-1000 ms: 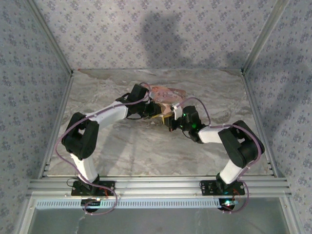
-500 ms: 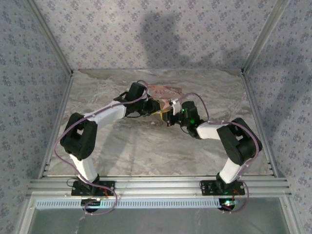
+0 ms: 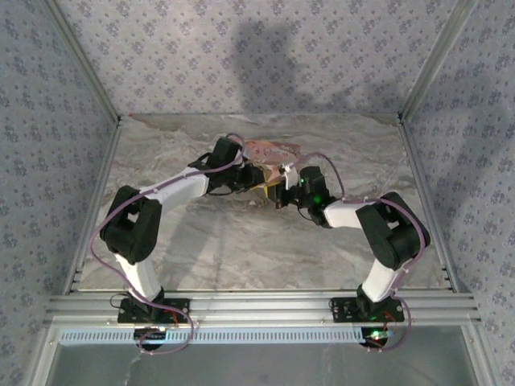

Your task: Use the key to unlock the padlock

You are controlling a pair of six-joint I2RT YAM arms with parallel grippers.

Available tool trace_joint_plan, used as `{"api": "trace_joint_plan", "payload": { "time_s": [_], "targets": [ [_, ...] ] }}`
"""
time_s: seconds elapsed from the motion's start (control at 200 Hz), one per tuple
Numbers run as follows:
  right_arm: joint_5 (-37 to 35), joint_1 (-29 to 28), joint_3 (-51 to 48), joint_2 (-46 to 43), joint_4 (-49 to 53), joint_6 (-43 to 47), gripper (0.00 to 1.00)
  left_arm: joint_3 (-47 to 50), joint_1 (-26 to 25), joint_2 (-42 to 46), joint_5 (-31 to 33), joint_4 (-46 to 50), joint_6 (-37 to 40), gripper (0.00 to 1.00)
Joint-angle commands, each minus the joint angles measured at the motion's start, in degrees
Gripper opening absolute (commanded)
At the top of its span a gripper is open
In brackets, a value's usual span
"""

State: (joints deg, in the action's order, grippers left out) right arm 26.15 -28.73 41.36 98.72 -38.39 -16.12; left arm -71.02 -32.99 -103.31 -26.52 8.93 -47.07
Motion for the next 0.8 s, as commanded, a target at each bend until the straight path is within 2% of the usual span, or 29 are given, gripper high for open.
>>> {"api": "trace_joint_plan", "payload": {
  "time_s": [0.0,0.315,0.58,0.794],
  "targets": [
    [-1.27,0.43,0.05,0.47,-6.95,-0.61,0.0,1.94,-1.81,-2.34,-5.57,1.58,2.12,0.14],
    [-1.33,0.41,-2.58,3.42,-5.51,-4.97,0.0,2.91,-1.86,-5.32,-6.18,-1.36,1.36,0.16],
    [-3.21,0.23,-4.2,5.19,-6.04,-8.26,0.0,4.34,-0.75,-2.8,-4.67,-1.55,1.84,0.39],
    [-1.04,0.39,-1.78,6.09,-2.4,-9.4,0.0,8.99,1.99,3.06,-3.32,-4.3,0.67,0.61]
  ]
}}
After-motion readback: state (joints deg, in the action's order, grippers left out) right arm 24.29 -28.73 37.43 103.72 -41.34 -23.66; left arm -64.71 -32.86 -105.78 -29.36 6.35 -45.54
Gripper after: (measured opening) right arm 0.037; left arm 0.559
